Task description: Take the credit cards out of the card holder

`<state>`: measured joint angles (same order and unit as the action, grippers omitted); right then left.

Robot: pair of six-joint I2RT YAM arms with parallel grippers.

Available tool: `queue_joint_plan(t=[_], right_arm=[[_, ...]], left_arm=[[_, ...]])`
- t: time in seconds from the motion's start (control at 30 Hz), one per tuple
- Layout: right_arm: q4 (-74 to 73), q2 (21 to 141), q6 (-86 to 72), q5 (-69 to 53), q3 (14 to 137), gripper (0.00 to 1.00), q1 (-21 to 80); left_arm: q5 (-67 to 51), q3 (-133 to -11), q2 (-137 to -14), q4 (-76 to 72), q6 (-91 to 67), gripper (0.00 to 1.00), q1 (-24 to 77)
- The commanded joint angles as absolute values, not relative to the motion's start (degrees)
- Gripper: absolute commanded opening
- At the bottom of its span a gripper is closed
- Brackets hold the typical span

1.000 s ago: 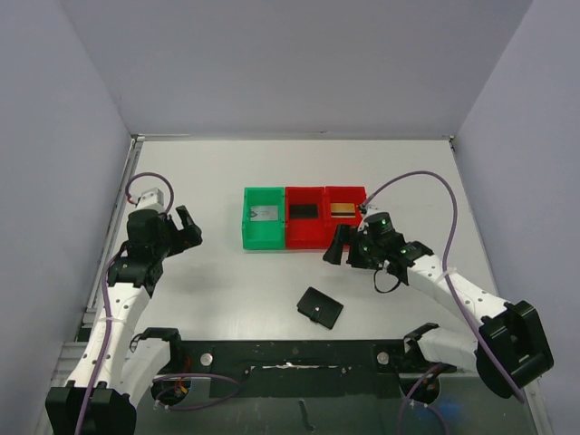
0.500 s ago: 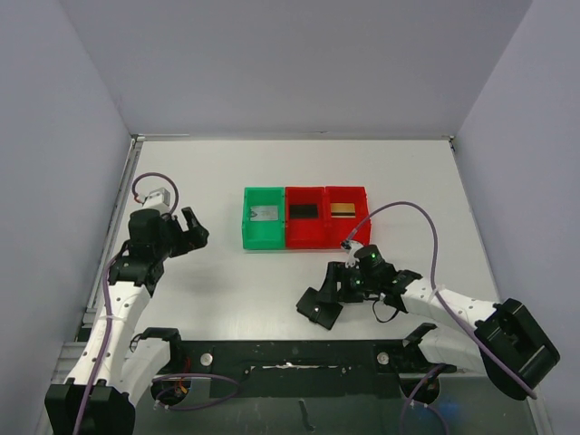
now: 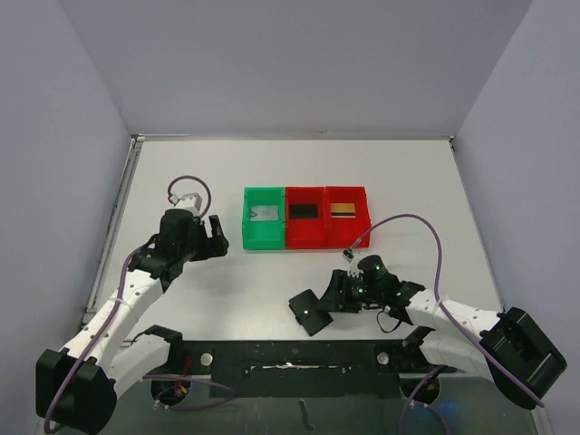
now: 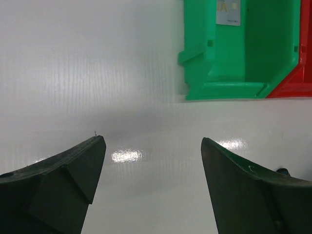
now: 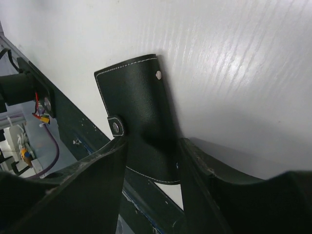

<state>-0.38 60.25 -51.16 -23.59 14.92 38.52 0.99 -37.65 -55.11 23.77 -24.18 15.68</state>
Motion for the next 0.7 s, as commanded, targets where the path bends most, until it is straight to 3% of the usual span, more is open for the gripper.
queue_joint_plan(t=[0.0,0.13,0.37,0.57,0.67], right_arm=[[7.43,59.66,-54.28,-24.48,13.09,0.48,41.69],[-3.89,61.62,-51.04,-17.23,15.33,0.51,45.0],[-6.46,63.69,-48.18,-13.33,16.51,0.45,46.58],[0.05,66.02,-54.94,-15.3,13.08,0.31,46.96],[6.59,65.25,-59.61,-16.41,8.62,0.23,46.97]], left_arm=[[5.11,-39.03,-55.56,21.48,-25.67,0.78,22.18],[5.54,-39.74,-55.56,22.8,-26.42,0.77,23.91],[-4.26,-36.13,-52.19,21.5,-38.07,0.7,25.18],[-5.59,-37.41,-54.59,20.99,-50.5,0.7,34.59],[1.32,-40.35,-58.07,22.26,-53.35,0.7,44.92]])
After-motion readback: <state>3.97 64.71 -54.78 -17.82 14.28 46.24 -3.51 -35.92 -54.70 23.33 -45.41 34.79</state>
